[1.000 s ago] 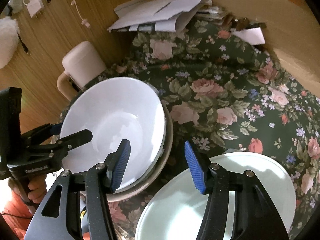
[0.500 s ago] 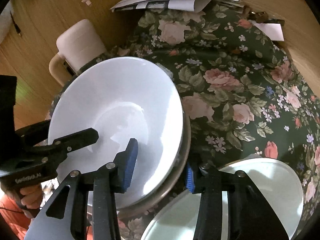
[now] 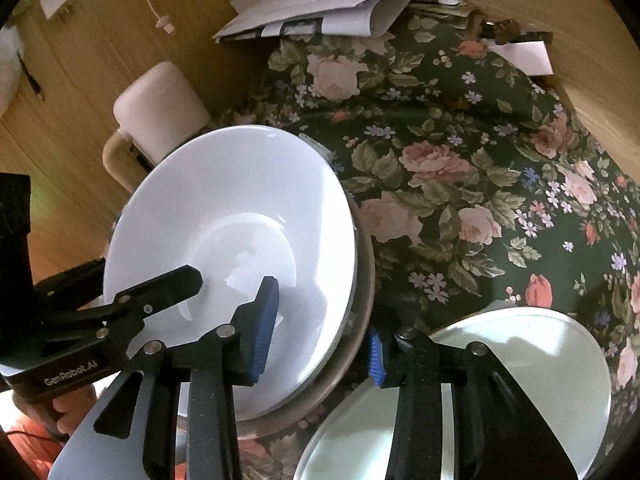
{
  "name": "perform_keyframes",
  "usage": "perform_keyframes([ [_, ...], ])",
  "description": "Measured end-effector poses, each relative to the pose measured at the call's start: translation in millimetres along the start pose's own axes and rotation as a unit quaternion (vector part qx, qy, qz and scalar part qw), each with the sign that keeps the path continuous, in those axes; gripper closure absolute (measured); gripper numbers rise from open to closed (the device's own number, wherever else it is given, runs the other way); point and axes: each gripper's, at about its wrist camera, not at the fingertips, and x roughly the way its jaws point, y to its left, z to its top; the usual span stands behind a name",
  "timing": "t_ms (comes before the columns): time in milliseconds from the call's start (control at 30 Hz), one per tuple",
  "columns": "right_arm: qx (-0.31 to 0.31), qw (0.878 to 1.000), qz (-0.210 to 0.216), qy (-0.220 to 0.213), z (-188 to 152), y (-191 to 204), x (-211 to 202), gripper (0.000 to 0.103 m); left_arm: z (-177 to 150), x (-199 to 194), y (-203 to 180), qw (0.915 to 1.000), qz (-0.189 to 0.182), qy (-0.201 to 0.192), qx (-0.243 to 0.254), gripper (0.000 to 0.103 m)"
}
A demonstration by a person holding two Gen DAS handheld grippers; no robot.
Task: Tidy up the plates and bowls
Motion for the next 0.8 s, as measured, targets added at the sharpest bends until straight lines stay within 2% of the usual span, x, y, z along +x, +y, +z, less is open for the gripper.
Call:
perform_keyframes([
  [333, 0.008, 0.999, 0.004, -0.036, -5.1, -2.1, -37.5, 0.068, 10.5, -19.6, -19.4, 0.9995, -0.004, -0.028, 0.013, 0.057],
  [800, 0.03, 0.996, -0.031, -0.08, -19.7, -23.9, -88.2, 0.068, 18.1, -29.6, -70.9, 0.9968, -0.037, -0.043, 0.057, 0.057],
])
